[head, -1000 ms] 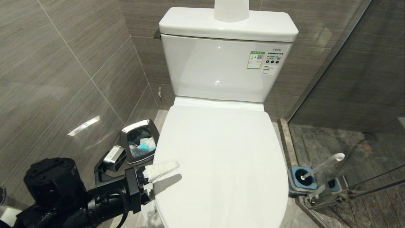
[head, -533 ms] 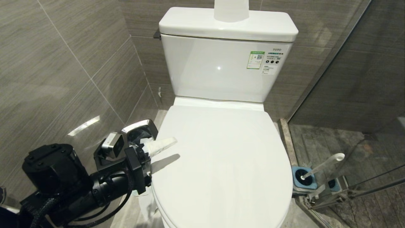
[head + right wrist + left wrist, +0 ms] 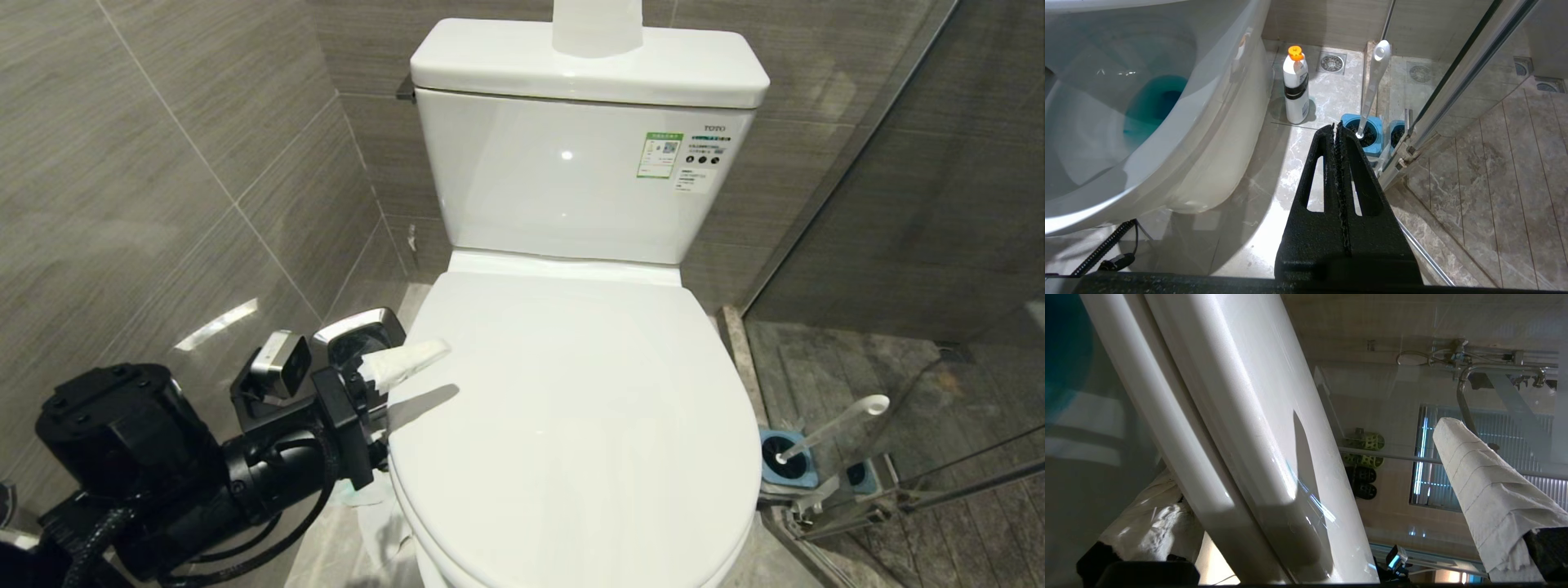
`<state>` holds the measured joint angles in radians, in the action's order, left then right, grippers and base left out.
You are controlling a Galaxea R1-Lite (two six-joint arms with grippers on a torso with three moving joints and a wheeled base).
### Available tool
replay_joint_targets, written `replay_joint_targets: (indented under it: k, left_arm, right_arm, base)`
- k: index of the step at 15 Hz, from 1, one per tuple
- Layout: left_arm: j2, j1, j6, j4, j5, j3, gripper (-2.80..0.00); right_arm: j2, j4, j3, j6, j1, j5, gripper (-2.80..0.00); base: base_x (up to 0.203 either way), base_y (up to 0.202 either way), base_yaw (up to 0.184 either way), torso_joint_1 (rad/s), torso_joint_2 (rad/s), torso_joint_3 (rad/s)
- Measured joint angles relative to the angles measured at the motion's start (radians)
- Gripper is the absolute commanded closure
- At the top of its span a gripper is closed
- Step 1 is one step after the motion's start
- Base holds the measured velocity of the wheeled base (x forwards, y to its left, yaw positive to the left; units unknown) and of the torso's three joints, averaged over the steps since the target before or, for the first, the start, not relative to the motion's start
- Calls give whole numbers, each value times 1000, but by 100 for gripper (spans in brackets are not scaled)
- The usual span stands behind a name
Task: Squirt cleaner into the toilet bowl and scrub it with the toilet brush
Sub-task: Use the left hand to lift the toilet lid slightly
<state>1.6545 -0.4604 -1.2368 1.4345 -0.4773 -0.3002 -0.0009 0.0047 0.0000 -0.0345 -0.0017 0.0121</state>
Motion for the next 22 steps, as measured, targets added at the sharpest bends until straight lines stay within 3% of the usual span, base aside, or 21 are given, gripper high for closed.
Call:
replay_joint_targets:
  k: [8, 18, 22]
  left_arm:
    - [-24, 0, 18, 14, 5, 4, -280]
    - [-27, -6, -10, 60, 5, -28, -280]
    - [-37, -7, -25, 63, 46, -68, -280]
  right_arm:
    - [0, 0, 0, 0, 0, 0, 0]
    - [0, 0, 0, 0, 0, 0, 0]
    - [0, 0, 0, -1, 0, 0, 0]
  base:
    - [0, 0, 0, 0, 0, 0]
    - [0, 0, 0, 0, 0, 0]
    - [0, 0, 0, 0, 0, 0]
